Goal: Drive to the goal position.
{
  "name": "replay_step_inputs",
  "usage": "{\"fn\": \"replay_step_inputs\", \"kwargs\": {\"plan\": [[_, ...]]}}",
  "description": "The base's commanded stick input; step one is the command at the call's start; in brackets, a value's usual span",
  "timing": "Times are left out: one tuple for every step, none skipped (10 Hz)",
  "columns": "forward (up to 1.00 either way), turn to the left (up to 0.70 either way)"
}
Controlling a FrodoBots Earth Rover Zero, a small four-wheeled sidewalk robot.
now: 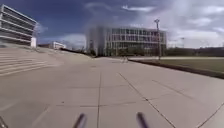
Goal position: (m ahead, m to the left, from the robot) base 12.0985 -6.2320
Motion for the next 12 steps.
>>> {"fn": "replay_step_inputs", "kwargs": {"plan": [[0.50, 0.00], [0.50, 0.00], [0.50, 0.00], [0.50, 0.00], [0.50, 0.00], [0.50, 0.00], [0.50, 0.00], [0.50, 0.00], [0.50, 0.00], [0.50, 0.00], [0.50, 0.00], [0.50, 0.00]]}}
